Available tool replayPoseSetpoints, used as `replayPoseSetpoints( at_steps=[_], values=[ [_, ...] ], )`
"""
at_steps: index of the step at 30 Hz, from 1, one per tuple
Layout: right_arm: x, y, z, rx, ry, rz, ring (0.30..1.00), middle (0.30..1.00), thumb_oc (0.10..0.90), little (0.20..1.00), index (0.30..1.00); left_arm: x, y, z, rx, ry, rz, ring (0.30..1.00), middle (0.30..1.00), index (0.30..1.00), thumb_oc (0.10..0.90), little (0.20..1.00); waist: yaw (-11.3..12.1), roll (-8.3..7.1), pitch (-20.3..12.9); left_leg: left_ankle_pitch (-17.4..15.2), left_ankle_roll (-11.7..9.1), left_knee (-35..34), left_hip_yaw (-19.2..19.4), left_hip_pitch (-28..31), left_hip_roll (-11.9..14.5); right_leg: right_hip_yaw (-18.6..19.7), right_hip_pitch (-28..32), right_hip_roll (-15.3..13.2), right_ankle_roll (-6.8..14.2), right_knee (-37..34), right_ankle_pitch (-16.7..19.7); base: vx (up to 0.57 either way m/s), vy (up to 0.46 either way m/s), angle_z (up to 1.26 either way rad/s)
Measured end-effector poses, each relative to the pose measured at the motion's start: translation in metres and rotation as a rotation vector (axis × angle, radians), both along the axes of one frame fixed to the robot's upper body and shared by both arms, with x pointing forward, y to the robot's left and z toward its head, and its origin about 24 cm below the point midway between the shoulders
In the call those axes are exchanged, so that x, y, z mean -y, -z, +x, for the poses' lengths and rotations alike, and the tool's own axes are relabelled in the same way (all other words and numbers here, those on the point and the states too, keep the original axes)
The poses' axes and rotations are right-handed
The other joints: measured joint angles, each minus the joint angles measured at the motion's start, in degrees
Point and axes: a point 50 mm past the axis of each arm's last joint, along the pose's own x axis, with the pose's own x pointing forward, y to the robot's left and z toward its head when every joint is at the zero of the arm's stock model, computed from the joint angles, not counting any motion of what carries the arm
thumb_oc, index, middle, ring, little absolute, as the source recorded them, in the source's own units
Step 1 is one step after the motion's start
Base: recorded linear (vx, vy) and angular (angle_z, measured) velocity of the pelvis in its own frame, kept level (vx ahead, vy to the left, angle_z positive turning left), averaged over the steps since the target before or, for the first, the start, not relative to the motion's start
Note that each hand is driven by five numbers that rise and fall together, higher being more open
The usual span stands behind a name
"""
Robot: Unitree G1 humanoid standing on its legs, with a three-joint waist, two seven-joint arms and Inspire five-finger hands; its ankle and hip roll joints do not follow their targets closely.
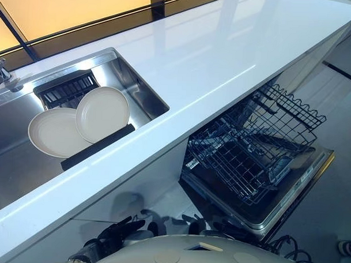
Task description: Pick up plates and place into dishwasher.
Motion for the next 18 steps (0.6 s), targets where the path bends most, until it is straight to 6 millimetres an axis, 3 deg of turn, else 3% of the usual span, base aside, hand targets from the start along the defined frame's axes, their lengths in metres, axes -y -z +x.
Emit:
replayPoseSetpoints(
  at_steps=[6, 12, 16, 18],
  values=[
    [0.003, -0.001, 0.005, 0.004, -0.008, -0.006, 0.900, 0.900, 0.800, 0.900, 0.900, 0.008, -0.006, 0.026, 0.119, 0.202, 0.022, 0.900, 0.900, 0.900, 0.800, 0.900, -0.05, 0.62, 0.50, 0.01, 0.02, 0.00, 0.25, -0.40, 0.04, 0.19, -0.59, -0.03, 0.03, 0.01, 0.02, -0.03, 0.033, -0.02],
    [0.009, -0.005, 0.014, 0.016, -0.028, -0.017, 0.900, 0.900, 0.800, 0.900, 0.900, 0.026, -0.022, 0.064, 0.308, 0.388, -0.017, 0.900, 0.900, 0.900, 0.800, 0.900, 0.01, 1.71, 1.56, 0.04, 0.04, 0.20, 0.10, -0.95, 0.05, 0.18, -0.99, -0.03, 0.01, 0.02, 0.06, -0.03, 0.033, 0.02],
    [0.015, -0.007, 0.019, 0.019, -0.038, -0.030, 0.900, 0.900, 0.800, 0.900, 0.900, 0.040, -0.041, 0.084, 0.445, 0.556, -0.076, 0.900, 0.900, 0.900, 0.800, 0.900, 0.47, 2.82, 2.64, 0.05, 0.04, 0.20, 0.09, -0.90, 0.07, 0.14, -1.03, 0.01, 0.00, 0.01, 0.07, -0.02, 0.039, 0.02],
    [0.017, -0.008, 0.019, 0.016, -0.046, -0.039, 0.900, 0.900, 0.800, 0.900, 0.900, 0.045, -0.061, 0.098, 0.544, 0.687, -0.127, 0.900, 0.900, 0.900, 0.800, 0.900, 1.02, 3.44, 3.27, 0.05, 0.03, 0.04, 0.00, -0.88, 0.07, 0.08, -0.98, 0.05, 0.00, 0.01, 0.07, 0.00, 0.000, 0.00]
  ],
)
